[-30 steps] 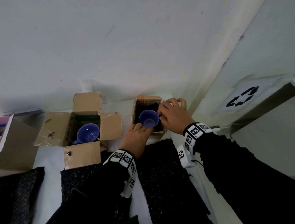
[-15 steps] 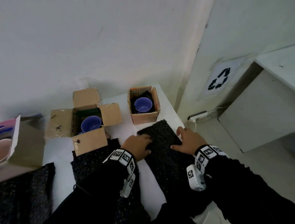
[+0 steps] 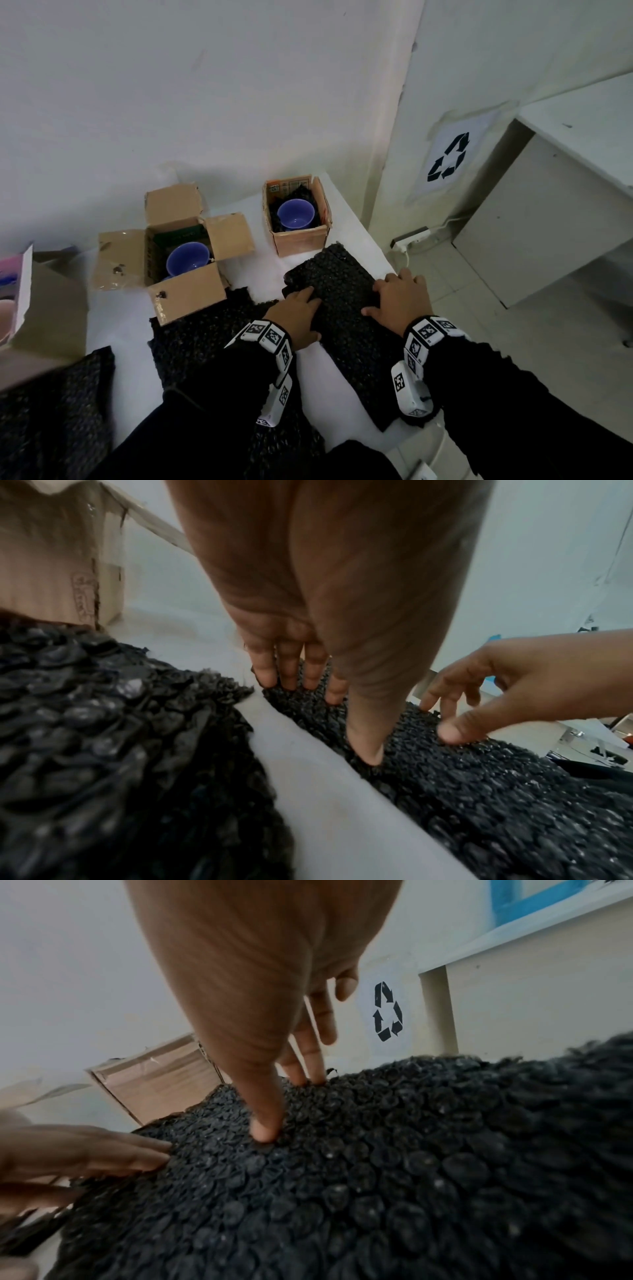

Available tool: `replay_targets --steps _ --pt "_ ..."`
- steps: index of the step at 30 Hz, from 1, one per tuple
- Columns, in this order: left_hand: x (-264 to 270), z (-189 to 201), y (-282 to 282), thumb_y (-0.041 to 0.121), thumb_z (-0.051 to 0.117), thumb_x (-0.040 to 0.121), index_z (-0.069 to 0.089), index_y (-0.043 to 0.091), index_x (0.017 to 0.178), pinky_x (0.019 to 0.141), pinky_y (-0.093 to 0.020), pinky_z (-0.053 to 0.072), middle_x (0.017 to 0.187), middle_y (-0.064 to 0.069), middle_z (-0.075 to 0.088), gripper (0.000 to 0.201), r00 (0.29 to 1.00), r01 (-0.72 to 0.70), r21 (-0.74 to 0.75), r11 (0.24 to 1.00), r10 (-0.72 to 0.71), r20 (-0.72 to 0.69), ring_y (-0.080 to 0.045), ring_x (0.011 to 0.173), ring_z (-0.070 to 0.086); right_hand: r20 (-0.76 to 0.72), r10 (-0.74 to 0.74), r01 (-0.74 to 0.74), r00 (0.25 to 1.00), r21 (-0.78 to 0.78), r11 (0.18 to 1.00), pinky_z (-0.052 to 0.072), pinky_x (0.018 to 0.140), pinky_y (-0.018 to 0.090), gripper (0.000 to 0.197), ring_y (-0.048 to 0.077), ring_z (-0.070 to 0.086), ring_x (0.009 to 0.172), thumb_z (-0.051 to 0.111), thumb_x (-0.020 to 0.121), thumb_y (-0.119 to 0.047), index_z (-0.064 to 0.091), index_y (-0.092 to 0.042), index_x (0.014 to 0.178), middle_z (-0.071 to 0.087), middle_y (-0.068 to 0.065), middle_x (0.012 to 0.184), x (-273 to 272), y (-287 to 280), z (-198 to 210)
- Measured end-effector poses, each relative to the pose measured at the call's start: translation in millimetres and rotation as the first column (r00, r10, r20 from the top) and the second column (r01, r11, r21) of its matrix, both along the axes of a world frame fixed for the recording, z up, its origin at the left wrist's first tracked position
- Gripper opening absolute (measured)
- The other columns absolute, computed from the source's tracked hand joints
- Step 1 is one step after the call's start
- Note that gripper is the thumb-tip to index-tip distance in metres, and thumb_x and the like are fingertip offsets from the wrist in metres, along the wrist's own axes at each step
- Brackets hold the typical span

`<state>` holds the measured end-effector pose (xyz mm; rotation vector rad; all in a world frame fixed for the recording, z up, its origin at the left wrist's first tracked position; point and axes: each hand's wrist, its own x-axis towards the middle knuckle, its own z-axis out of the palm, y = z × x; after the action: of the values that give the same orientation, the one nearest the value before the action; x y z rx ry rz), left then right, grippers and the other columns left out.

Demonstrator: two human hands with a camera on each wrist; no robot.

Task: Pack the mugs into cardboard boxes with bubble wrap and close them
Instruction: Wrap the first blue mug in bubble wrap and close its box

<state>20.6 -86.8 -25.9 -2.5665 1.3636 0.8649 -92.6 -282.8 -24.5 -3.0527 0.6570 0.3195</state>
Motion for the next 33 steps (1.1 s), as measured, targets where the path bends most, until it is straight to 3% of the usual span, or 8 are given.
replay_targets --steps 7,12,16,20,25,28,31,33 --pt "3 -1 2 0.042 0.057 0.091 0.026 0.021 0.150 0.111 -0.044 0.034 0.160 -0.001 0.010 0.069 0.999 -0.034 -0.054 0.998 0.034 -0.004 -0.025 0.143 0.020 0.070 -0.011 0.009 0.997 0.032 0.999 0.033 0.080 0.035 0.014 0.023 0.056 0.101 0.058 0.086 -0.032 0.061 -0.026 0.097 0.066 -0.002 0.099 2 5 -6" --pt "4 -2 5 0.042 0.056 0.092 0.030 0.022 0.148 0.110 -0.044 0.036 0.159 0.001 0.013 0.065 0.999 -0.039 -0.082 0.996 0.040 0.001 -0.023 0.142 0.023 0.009 -0.114 0.111 0.993 0.169 0.979 0.039 0.089 0.036 0.048 0.023 0.057 0.110 0.066 0.082 -0.044 0.053 -0.025 0.124 0.059 0.000 0.119 2 1 -8" --pt "4 -2 4 0.042 0.057 0.091 0.031 0.022 0.147 0.108 -0.043 0.037 0.158 0.000 0.017 0.065 0.998 -0.062 -0.092 0.994 0.062 -0.009 -0.024 0.140 0.026 -0.029 -0.120 0.123 0.992 0.132 0.984 0.033 0.092 0.038 0.039 0.022 0.049 0.114 0.065 0.083 -0.048 0.059 -0.031 0.117 0.063 -0.003 0.115 2 1 -7" --pt "1 4 3 0.053 0.069 0.074 0.021 0.022 0.148 0.105 -0.041 0.036 0.148 -0.005 0.025 0.093 0.978 -0.048 -0.280 0.959 0.102 0.182 -0.027 0.132 0.032 0.076 -0.080 0.045 0.994 0.376 0.925 0.039 0.080 0.031 0.032 0.026 0.057 0.101 0.059 0.086 -0.025 0.057 -0.021 0.118 0.065 0.006 0.107 5 2 6" --pt "9 24 -2 0.056 0.075 0.053 0.007 0.020 0.153 0.117 -0.049 0.014 0.150 -0.004 0.033 0.127 0.899 0.261 -0.447 0.856 -0.048 0.434 -0.025 0.140 0.027 0.125 0.093 -0.151 0.988 0.611 0.778 0.047 0.080 0.038 0.025 0.032 0.060 0.095 0.047 0.087 -0.005 0.052 -0.012 0.111 0.065 0.017 0.103 27 9 39" --pt "20 22 -9 0.026 0.061 0.073 0.024 0.011 0.148 0.113 -0.039 0.024 0.107 -0.005 0.065 0.085 0.944 0.184 -0.522 0.832 -0.002 0.329 -0.023 0.104 0.060 0.184 0.061 -0.167 0.981 0.645 0.746 0.045 0.080 0.034 0.013 0.029 0.059 0.093 0.050 0.089 -0.012 0.055 -0.011 0.101 0.065 0.014 0.099 40 14 59" --pt "32 27 -3 0.021 0.048 0.075 0.065 0.007 0.104 0.078 -0.037 0.045 0.089 -0.012 0.058 0.036 0.979 0.084 -0.591 0.802 0.044 0.199 -0.031 0.084 0.057 0.147 0.051 -0.136 0.988 0.655 0.743 0.046 0.077 0.030 0.031 0.020 0.060 0.085 0.074 0.074 -0.037 0.059 -0.018 0.094 0.066 0.000 0.090 47 9 76" --pt "39 31 1 0.022 0.045 0.076 0.062 0.004 0.088 0.076 -0.030 0.039 0.094 -0.015 0.052 0.028 0.983 0.091 -0.601 0.794 0.026 0.183 -0.027 0.088 0.048 0.000 0.165 -0.129 0.986 0.629 0.767 0.047 0.074 0.027 0.047 0.014 0.062 0.085 0.084 0.062 -0.048 0.064 -0.021 0.095 0.067 -0.004 0.092 52 5 85"
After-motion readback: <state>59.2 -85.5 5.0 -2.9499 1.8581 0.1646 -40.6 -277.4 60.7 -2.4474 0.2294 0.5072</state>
